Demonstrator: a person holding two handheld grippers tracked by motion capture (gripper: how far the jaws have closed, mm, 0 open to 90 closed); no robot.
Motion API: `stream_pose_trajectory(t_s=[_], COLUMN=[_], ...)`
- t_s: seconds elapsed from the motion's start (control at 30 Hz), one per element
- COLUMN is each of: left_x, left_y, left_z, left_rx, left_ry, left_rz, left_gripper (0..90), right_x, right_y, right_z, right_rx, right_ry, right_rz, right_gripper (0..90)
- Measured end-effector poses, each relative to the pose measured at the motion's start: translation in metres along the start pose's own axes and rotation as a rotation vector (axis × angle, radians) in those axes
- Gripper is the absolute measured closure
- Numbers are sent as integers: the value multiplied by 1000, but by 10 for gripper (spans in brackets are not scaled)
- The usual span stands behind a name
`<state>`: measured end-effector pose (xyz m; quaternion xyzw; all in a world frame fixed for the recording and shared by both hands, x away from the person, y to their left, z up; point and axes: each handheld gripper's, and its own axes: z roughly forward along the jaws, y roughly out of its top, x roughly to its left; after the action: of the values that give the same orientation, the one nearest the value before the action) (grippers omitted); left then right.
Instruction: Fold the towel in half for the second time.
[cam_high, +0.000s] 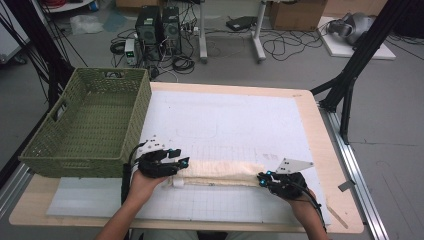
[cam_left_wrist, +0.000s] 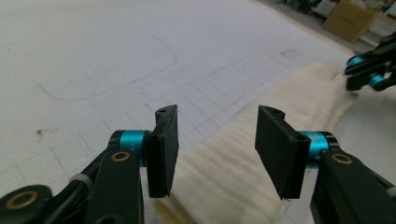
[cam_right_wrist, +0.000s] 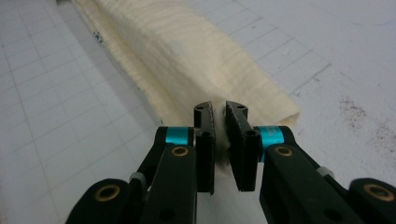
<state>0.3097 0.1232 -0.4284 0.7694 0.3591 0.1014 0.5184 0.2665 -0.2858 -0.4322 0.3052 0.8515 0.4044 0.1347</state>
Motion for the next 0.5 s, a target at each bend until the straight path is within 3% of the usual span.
stream_pose_trajectory(t_s=[0.23, 0.3, 0.4, 0.5], left_x=[-1, 0, 1, 0], left_y=[-8, -12, -16, -16], left_z=[9, 13, 15, 13], left_rx=[59, 101, 129, 138], left_ry=[7, 14, 12, 10], left_rz=[27, 43, 51, 62], left_gripper=[519, 532, 554, 564], right_x=[5, 5, 0, -4], right_y=[0, -1, -1, 5], right_z=[-2, -4, -11, -20], right_rx=[36, 32, -24, -146], right_ry=[19, 14, -1, -43], right_rz=[-22, -13, 34, 101], right_gripper=[824, 761, 657, 507])
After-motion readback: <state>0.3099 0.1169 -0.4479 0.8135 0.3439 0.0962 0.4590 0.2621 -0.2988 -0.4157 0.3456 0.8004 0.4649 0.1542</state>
